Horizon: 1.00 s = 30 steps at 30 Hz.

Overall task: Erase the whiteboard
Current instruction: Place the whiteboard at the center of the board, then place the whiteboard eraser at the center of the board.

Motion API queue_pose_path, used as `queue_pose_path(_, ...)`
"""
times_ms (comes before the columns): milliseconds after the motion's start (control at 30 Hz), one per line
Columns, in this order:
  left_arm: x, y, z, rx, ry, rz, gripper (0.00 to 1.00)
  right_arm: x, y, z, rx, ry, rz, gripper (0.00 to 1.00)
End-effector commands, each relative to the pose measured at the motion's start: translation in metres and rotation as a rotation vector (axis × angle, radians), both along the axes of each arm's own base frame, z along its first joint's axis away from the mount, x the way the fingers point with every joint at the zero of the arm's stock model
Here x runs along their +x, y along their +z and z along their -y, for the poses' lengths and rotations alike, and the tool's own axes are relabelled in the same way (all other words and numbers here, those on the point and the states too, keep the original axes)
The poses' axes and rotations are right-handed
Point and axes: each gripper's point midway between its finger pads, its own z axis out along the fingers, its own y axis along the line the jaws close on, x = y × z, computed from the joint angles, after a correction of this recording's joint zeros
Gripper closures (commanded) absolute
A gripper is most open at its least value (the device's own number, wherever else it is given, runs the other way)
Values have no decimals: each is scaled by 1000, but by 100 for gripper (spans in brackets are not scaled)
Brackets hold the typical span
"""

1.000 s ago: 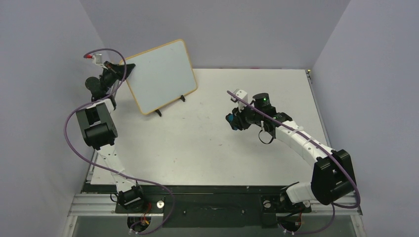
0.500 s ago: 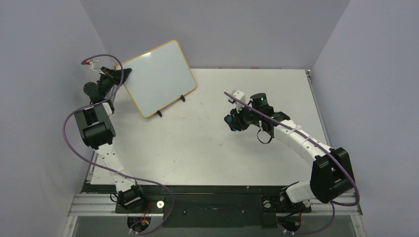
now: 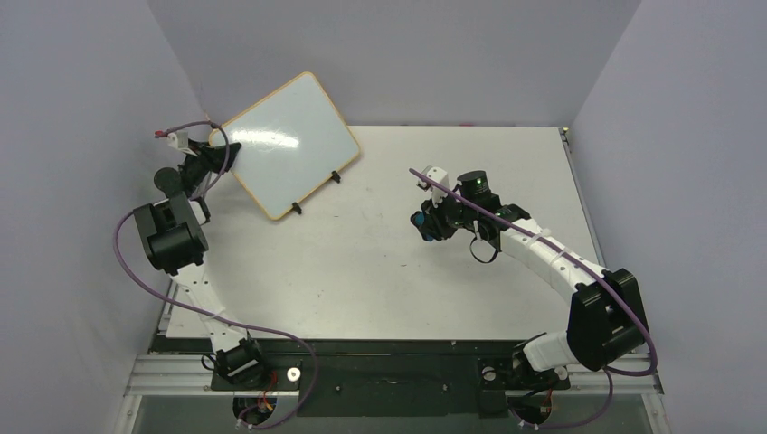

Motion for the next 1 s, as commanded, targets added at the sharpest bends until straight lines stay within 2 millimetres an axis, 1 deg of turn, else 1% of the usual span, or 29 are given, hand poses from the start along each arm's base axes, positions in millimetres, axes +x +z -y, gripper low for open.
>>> queue_pose_path(0, -8, 2, -11, 115, 32, 68, 60, 12, 18, -8, 18, 13, 61, 100)
queue_pose_path(200, -11, 19, -19, 95, 59, 95, 53, 12, 19, -8, 16, 15, 64, 100)
queue_pose_path(333, -14, 34, -18, 77, 56, 118, 50, 12, 20, -7, 15, 15, 69, 100)
queue_pose_path(467, -20, 48, -14, 60, 46, 138, 48, 11, 20, -7, 12, 18, 72, 100)
queue_pose_path(667, -36, 65, -9, 28, 63, 141, 45, 12, 20, -4, -8, 22, 85, 100)
queue_pose_path(767, -49, 76, -5, 13, 78, 145, 44, 13, 21, -1, -15, 18, 92, 100)
queue_pose_path(833, -58, 85, -6, -2, 104, 151, 43, 13, 22, 1, -18, 17, 95, 100)
queue_pose_path(900, -70, 92, -17, -37, 171, 150, 43, 15, 21, 4, -22, 9, 94, 100)
queue_pose_path(967, -84, 95, -39, -79, 291, 140, 42, 17, 18, 10, -35, -4, 89, 100)
